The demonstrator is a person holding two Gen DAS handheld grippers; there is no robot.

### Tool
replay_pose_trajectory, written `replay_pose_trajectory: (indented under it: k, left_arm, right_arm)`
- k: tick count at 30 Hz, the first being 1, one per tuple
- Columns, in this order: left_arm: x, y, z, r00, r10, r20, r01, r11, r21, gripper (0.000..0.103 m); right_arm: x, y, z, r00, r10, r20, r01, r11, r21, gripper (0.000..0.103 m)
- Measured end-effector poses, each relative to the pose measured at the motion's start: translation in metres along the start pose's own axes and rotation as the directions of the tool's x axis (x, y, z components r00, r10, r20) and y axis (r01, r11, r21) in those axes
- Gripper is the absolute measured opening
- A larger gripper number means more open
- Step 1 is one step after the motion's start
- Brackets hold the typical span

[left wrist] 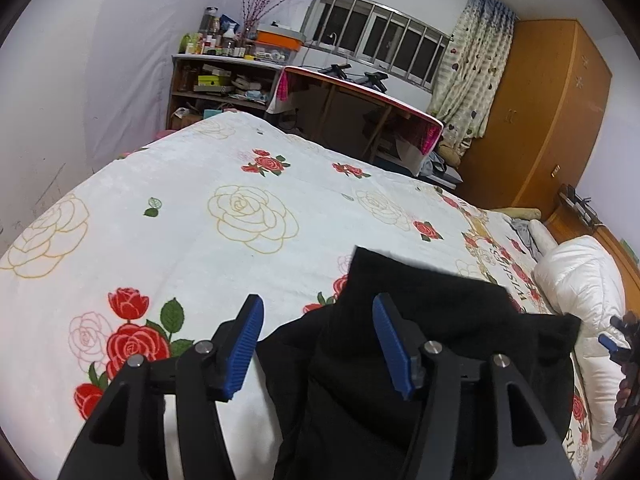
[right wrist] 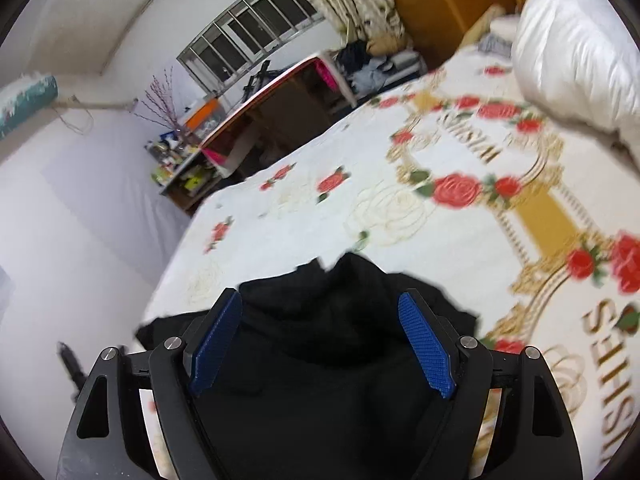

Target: Fold large clothes

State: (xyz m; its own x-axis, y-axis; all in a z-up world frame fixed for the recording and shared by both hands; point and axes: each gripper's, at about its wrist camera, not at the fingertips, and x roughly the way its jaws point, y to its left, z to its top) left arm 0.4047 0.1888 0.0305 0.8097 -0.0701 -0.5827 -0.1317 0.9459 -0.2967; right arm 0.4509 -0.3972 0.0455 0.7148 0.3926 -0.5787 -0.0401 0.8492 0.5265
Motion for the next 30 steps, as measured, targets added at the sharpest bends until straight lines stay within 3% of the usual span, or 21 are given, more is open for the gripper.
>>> replay_pose_trajectory:
  k: [3,9,19,22,23,24,27,30]
  left_arm:
    - [0.003,0.008,-0.005,1.0,0.007,0.004,-0.007,0.999,-0.039,0.064]
    - [0.05,-0.003,-0.027,0.991,-0.004,-0.137,0.008,1.0,0.03,0.065]
    - [0.128,-0.024,-0.045,0.961,-0.057,-0.272,0.072,0.996,0.045,0.065]
    - [0.133,-0.027,-0.048,0.954,-0.082,-0.289,0.09,0.996,0.015,0.045]
    - [0.132,-0.029,-0.048,0.956,-0.064,-0.287,0.074,0.997,0.025,0.035]
    - [0.129,-0.032,-0.049,0.959,-0.05,-0.28,0.065,0.997,0.044,0.019]
    - [0.109,-0.033,-0.042,0.977,-0.006,-0.214,0.023,0.997,0.078,0.013]
    - [0.082,-0.03,-0.023,0.992,-0.006,-0.124,0.013,0.998,0.062,0.012]
  right_arm:
    - [0.013,-0.008,-0.011,0.998,-0.06,-0.036,0.059,0.998,-0.027,0.081]
    - [0.057,-0.041,-0.039,0.979,-0.142,-0.147,0.138,0.99,-0.033,0.081]
    - [0.098,-0.061,-0.044,0.963,-0.144,-0.226,0.13,0.989,-0.075,0.08]
    - [0.102,-0.054,-0.045,0.963,-0.173,-0.208,0.152,0.982,-0.11,0.036]
    - [0.103,-0.052,-0.046,0.962,-0.186,-0.201,0.164,0.979,-0.121,0.028]
    - [0.104,-0.049,-0.048,0.961,-0.196,-0.195,0.172,0.976,-0.136,0.024]
    - [0.098,-0.039,-0.047,0.959,-0.232,-0.163,0.205,0.964,-0.166,0.018]
    - [0.079,-0.028,-0.032,0.97,-0.223,-0.096,0.206,0.965,-0.162,0.016]
